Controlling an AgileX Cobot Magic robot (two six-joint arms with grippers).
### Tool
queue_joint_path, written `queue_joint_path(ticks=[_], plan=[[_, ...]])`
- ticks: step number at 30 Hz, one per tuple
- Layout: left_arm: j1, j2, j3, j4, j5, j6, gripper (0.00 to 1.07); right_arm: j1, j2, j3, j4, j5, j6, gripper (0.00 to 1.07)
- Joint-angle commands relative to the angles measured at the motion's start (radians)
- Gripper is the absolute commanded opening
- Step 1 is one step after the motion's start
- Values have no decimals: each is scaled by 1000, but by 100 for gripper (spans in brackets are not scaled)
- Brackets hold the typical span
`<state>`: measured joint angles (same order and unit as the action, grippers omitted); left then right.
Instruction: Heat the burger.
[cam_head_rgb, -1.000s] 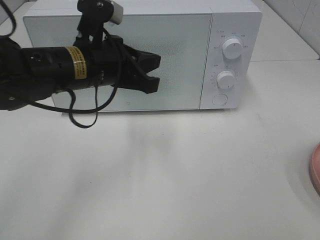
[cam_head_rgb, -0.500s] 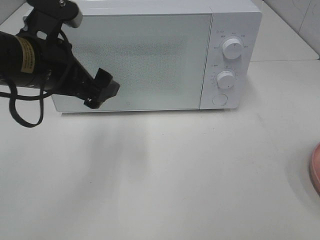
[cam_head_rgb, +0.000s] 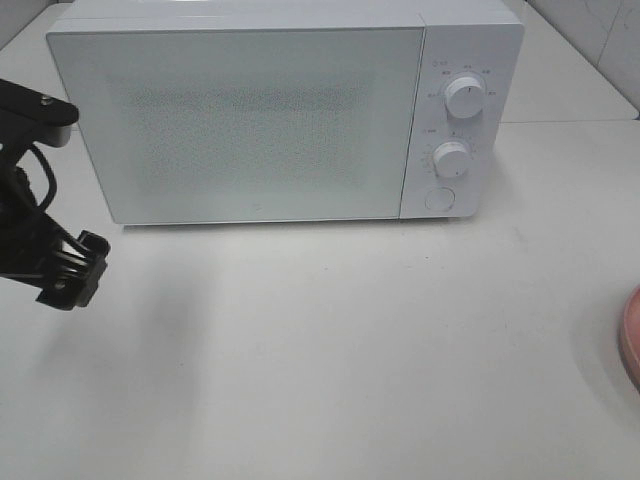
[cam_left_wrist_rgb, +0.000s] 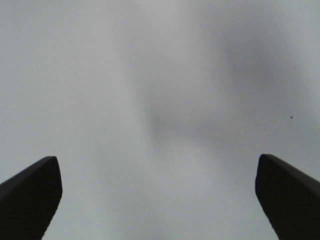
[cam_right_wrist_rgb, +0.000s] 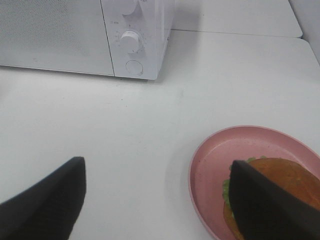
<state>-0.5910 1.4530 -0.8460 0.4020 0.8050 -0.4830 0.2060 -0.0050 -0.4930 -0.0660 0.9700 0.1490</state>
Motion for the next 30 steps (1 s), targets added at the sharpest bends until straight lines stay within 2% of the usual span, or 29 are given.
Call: queue_joint_path(ticks=[1,3,4,5,6,7,9,10,11,12,14,15,16,20,22,26,30], plan=[[29,-21,3,-30,77,-4,98,-5,-27,-1,2,-9,5,75],[140,-53,3,-105,133,48,98,-5,-27,-1,2,-9,5,75],[140,-53,3,-105,133,48,98,-5,-27,-1,2,-9,5,75],[177,-59,3,-124,141,73,98,-5,-27,-1,2,-9,5,75],[250,-78,3,-157,155,126,98,-5,-27,-1,2,-9,5,75],[250,-78,3,-157,155,126,98,-5,-27,-1,2,-9,5,75],[362,-117,3,-213,183,200,98,-5,-27,-1,2,-9,5,75],[362,-117,3,-213,183,200,98,-5,-27,-1,2,-9,5,75],[439,-148,3,-236,208,237,98,-5,-27,-1,2,-9,5,75],[439,-148,3,-236,208,237,98,-5,-27,-1,2,-9,5,75],[541,-210,4,-259,246,280,98,-5,-27,-1,2,-9,5,75],[541,-210,4,-259,246,280,98,-5,-27,-1,2,-9,5,75],[591,-253,8,-283,265,281,98,-5,-27,-1,2,-9,5,75],[625,-333,34,-296,265,298,98,-5,-27,-1,2,-9,5,75],[624,-433,89,-297,263,327,98,-5,-27,-1,2,-9,5,75],[624,-537,153,-297,262,336,98,-5,-27,-1,2,-9,5,75],[624,-724,243,-297,255,337,98,-5,-27,-1,2,-9,5,75]])
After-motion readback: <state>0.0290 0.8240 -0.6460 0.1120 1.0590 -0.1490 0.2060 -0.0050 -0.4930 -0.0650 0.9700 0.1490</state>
